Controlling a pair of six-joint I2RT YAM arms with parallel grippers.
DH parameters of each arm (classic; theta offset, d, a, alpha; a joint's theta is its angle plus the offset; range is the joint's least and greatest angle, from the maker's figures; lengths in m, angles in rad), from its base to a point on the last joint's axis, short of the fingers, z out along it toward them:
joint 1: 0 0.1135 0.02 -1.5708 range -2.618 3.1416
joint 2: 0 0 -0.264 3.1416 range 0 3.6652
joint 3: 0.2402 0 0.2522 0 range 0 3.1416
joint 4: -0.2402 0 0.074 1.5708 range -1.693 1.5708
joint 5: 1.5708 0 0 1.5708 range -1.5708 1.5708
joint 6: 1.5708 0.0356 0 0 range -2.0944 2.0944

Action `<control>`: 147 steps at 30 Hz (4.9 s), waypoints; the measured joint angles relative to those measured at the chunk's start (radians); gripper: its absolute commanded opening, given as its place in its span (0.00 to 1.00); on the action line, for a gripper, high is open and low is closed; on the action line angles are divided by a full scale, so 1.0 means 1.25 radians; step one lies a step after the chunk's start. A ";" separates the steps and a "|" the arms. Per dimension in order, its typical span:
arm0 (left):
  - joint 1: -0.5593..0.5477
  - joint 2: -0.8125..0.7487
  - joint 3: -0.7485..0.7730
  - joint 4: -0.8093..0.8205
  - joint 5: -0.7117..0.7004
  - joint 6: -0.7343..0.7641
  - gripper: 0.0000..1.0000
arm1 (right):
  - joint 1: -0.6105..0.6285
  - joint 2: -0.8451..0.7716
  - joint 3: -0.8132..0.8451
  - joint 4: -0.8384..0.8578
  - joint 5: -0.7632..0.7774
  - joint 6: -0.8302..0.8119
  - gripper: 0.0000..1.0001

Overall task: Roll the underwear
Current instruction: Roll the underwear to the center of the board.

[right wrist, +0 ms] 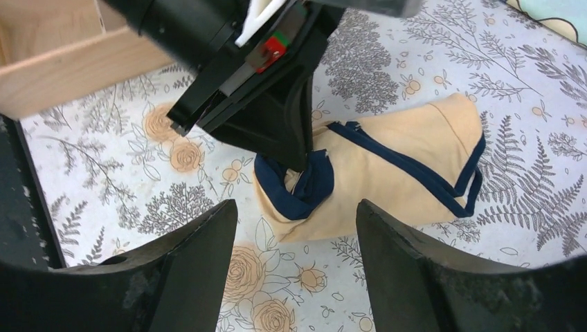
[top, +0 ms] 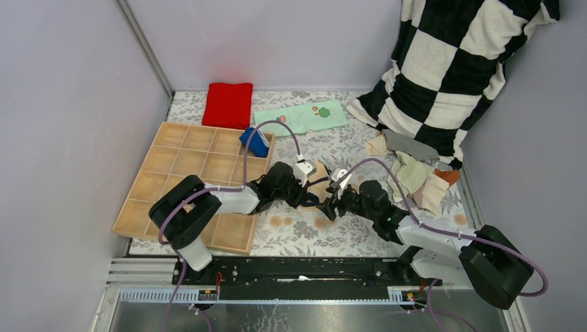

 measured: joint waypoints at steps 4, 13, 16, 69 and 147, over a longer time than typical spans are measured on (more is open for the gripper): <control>0.005 0.001 0.000 0.000 0.011 0.000 0.16 | 0.034 0.035 -0.003 0.001 0.008 -0.070 0.67; 0.011 0.001 0.000 0.000 0.026 0.000 0.16 | 0.064 0.152 -0.003 0.041 0.030 -0.140 0.63; 0.011 0.001 0.000 0.000 0.029 0.000 0.16 | 0.065 0.183 -0.002 0.058 0.036 -0.161 0.62; 0.051 -0.227 -0.141 0.061 -0.033 -0.099 0.68 | 0.029 0.329 0.003 0.176 0.090 0.558 0.00; 0.036 0.036 -0.027 0.128 0.049 -0.128 0.16 | 0.113 -0.064 0.013 -0.120 0.064 -0.349 0.67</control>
